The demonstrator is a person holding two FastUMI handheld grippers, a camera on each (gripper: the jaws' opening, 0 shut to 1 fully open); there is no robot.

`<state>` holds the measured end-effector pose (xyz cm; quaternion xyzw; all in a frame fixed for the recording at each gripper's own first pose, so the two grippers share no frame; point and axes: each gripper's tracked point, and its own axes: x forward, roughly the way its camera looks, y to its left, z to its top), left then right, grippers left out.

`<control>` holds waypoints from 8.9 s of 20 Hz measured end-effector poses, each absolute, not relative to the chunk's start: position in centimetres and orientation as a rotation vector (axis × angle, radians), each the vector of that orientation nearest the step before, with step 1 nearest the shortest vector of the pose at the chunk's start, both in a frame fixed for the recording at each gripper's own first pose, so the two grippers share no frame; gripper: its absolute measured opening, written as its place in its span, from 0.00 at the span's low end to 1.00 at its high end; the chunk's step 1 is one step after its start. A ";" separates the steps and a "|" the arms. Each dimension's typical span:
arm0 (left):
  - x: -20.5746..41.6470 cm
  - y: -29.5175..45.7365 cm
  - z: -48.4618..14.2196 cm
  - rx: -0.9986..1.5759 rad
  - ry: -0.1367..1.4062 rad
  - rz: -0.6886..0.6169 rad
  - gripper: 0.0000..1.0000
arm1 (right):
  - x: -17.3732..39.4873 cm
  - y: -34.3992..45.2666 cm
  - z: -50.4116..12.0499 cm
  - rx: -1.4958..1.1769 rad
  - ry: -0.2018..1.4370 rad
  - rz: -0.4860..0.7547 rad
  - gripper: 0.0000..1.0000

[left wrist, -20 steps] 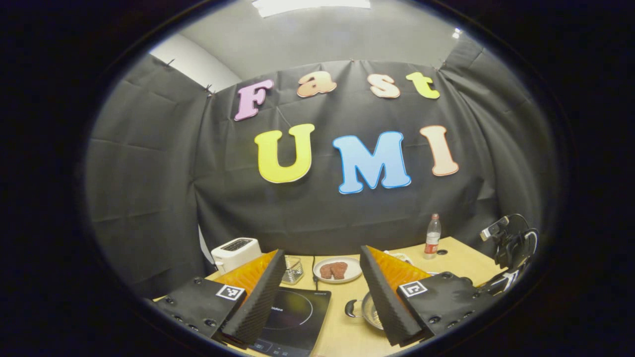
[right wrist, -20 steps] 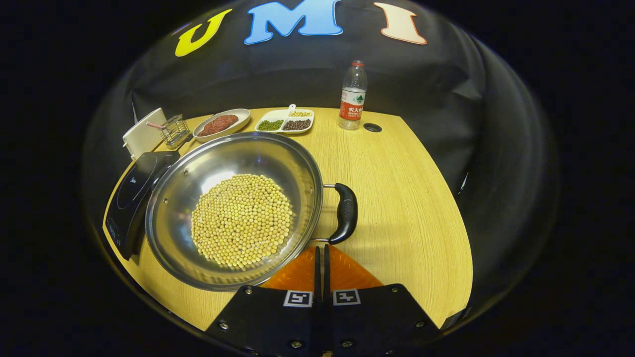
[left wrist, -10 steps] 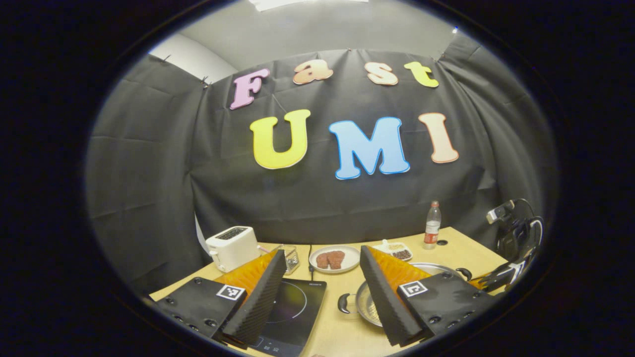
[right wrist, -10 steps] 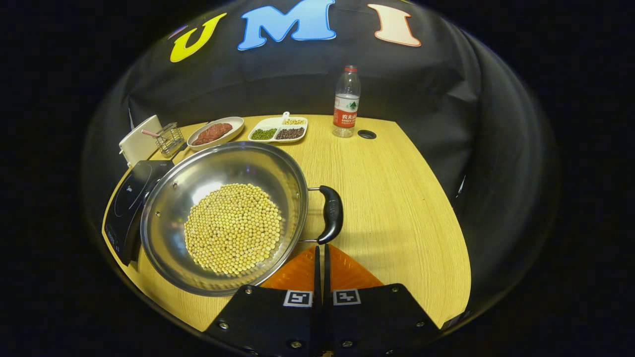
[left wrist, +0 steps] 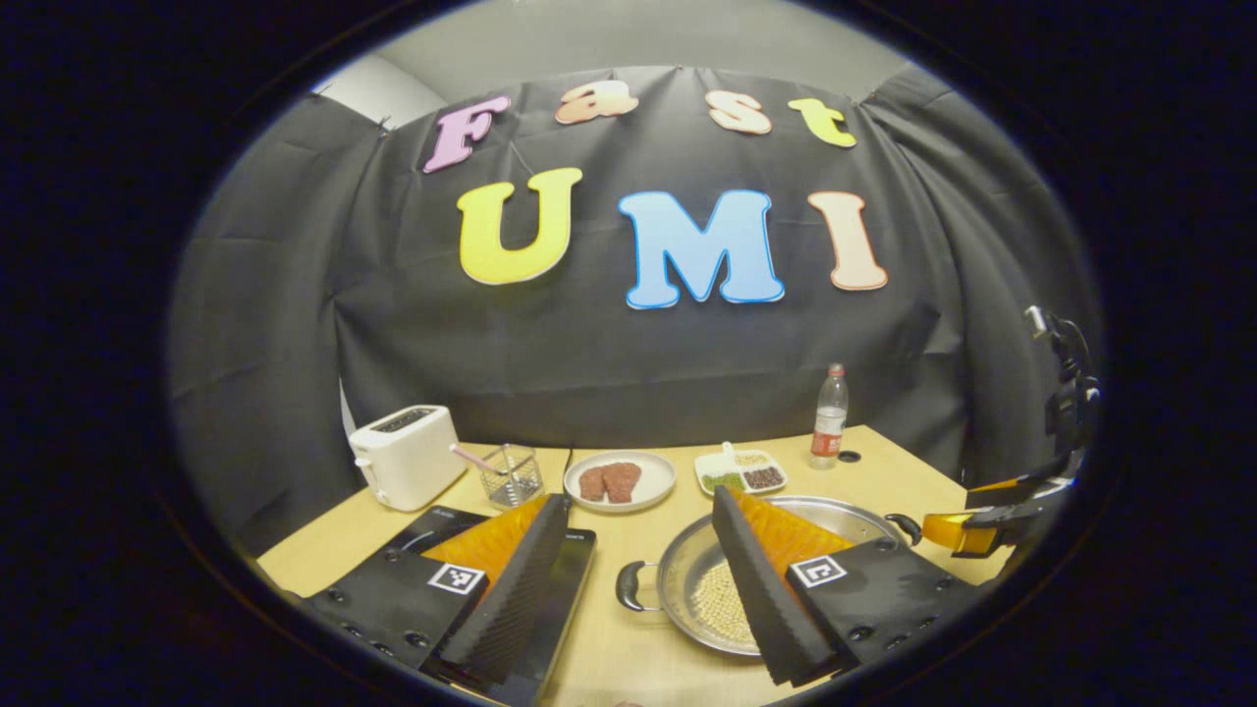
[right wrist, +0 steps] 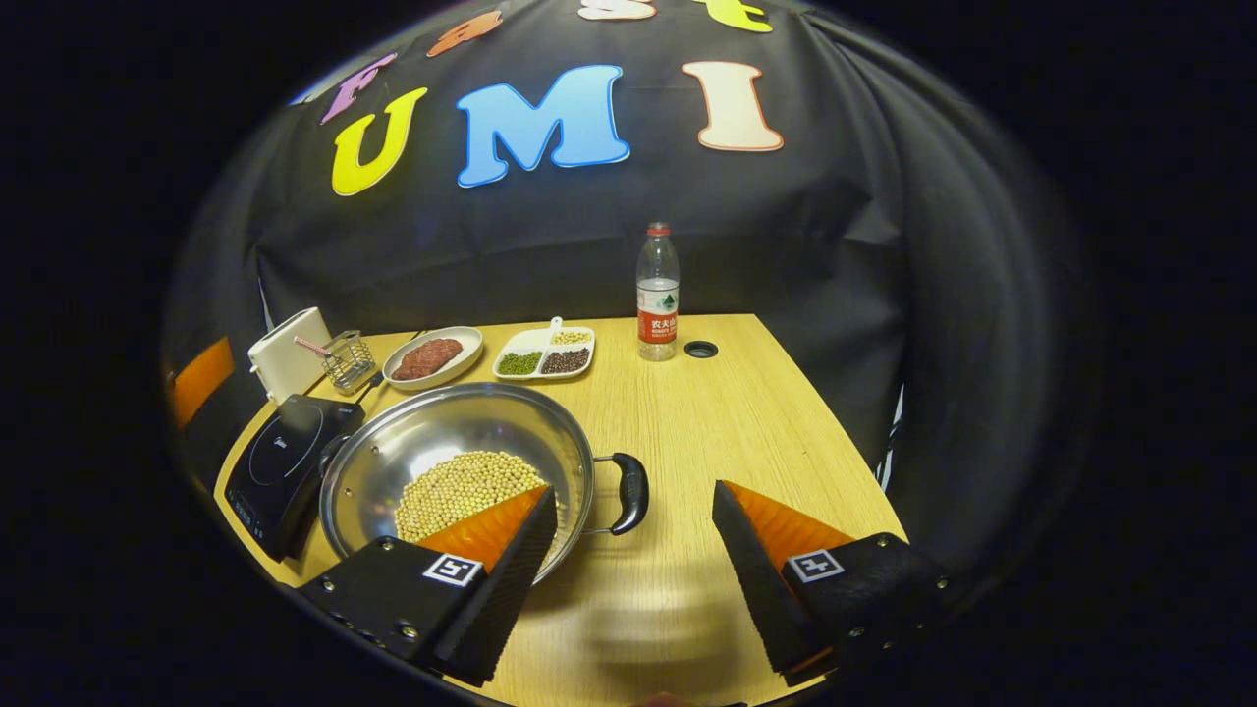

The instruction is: First push the handle of the pot to place it horizontally, then grasp the pot with both hands and set it on the induction cooktop.

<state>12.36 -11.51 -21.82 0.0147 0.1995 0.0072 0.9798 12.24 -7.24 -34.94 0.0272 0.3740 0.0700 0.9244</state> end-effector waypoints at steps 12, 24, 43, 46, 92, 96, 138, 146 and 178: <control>14.6 -10.6 -33.3 -0.016 0.657 -0.041 0.97 | 14.4 -6.4 -36.1 0.049 0.746 0.153 0.98; 15.9 -9.5 -38.5 -0.033 0.761 -0.021 0.98 | 15.4 -5.6 -40.6 0.035 0.852 0.174 0.98; 16.4 -10.8 -41.2 -0.021 0.825 -0.074 0.65 | 15.9 -4.6 -42.6 0.074 0.913 0.181 0.57; 16.5 -10.9 -41.2 -0.012 0.824 -0.075 0.65 | 15.8 -4.6 -42.4 0.061 0.913 0.178 0.51; 16.7 7.5 -34.7 0.020 0.698 -0.248 0.60 | 7.8 12.4 -32.3 0.048 0.838 -0.034 0.51; 16.9 11.3 -34.9 0.017 0.707 -0.207 0.60 | 8.6 15.6 -32.1 0.036 0.843 -0.007 0.51; 17.6 26.7 -36.5 0.067 0.670 0.032 0.81 | 12.0 30.2 -33.5 0.012 0.823 0.187 0.64; 19.2 19.5 -23.7 0.096 0.383 0.048 0.97 | 15.3 22.1 -23.6 -0.072 0.509 0.183 0.97; 2.2 -4.6 -3.2 0.031 0.066 -0.116 1.00 | 1.1 0.1 -5.3 0.089 0.211 0.072 0.97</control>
